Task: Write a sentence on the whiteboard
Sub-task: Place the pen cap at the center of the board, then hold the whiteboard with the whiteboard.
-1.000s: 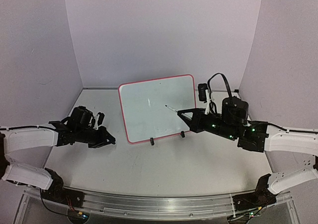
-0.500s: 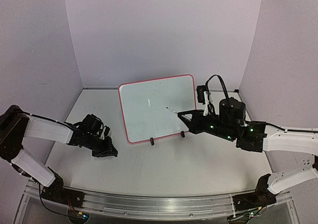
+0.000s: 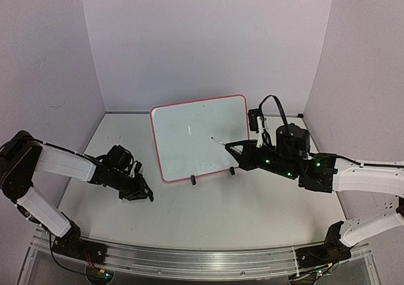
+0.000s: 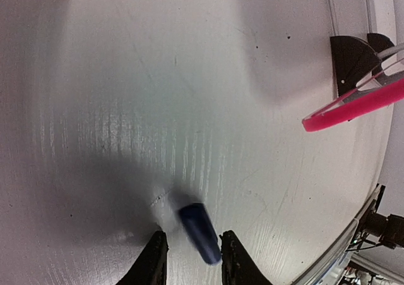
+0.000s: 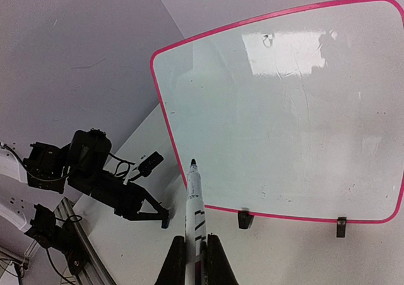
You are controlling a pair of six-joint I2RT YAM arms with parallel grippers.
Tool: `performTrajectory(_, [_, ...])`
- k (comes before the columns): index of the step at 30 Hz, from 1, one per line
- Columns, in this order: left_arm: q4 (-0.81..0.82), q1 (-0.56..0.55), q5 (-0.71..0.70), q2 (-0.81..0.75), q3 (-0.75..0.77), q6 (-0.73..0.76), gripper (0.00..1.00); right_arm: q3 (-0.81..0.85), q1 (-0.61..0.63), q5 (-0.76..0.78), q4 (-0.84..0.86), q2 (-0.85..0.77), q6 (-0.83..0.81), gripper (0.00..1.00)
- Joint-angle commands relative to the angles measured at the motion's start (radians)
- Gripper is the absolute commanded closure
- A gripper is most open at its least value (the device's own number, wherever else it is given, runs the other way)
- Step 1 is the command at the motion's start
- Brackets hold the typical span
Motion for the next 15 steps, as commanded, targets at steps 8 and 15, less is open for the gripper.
performTrajectory(8, [-0.120,-0.003,-0.105,-0.122,0.065,0.043,0.45,0.064,0.008,0.026,-0.023,0.009,-0.023,1.00])
performTrajectory(15, [-0.376,0.008,-0.165,-0.231,0.234,0.204,0.18,0.105,0.012,0.025,-0.054,0.030,-0.047,1.00])
